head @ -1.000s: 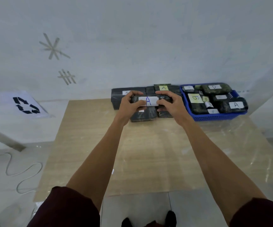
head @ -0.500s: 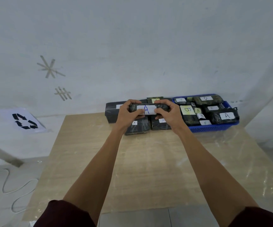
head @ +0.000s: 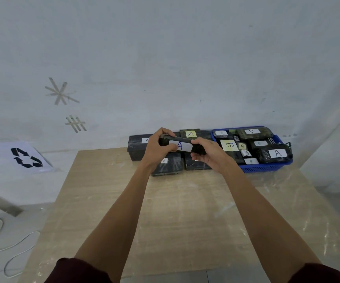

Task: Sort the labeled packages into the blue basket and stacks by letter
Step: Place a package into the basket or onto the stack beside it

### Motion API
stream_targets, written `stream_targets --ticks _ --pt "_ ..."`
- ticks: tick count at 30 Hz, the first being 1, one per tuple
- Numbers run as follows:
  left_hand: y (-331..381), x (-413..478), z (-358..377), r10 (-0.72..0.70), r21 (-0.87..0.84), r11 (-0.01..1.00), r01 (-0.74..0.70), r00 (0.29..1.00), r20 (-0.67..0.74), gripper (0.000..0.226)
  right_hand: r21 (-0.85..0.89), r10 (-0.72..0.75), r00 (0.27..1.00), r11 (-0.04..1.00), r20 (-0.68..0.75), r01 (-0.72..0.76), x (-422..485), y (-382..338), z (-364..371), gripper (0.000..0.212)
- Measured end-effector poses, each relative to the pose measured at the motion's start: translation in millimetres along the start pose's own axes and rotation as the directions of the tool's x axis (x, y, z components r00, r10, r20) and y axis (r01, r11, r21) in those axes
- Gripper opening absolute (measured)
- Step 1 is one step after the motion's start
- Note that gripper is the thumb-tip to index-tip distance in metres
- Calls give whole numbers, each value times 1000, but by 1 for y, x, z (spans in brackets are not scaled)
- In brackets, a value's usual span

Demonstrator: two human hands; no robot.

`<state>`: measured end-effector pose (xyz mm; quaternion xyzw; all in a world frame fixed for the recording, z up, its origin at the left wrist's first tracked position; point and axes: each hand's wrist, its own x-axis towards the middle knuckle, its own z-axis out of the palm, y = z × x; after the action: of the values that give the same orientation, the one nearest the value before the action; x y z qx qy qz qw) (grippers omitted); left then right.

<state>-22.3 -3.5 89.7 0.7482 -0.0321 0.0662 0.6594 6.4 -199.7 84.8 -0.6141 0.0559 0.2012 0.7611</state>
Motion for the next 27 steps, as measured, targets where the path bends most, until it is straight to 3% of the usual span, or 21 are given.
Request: stream_targets --ticks 3,8,15,27 --pt "-1 0 4 -68 -97 993 65 997 -27 28 2 -108 994 994 -30 108 4 2 4 5" --pt "-7 4 -3 -160 -156 976 155 987 -19 28 -94 -213 977 972 13 213 8 4 10 11" --pt "-4 4 -7 -129 -121 985 124 991 -29 12 -176 -320 945 936 -66 305 6 11 21 4" --pt "-5 2 -11 -58 -53 997 55 996 -63 20 -208 -316 947 932 -60 297 7 10 24 9"
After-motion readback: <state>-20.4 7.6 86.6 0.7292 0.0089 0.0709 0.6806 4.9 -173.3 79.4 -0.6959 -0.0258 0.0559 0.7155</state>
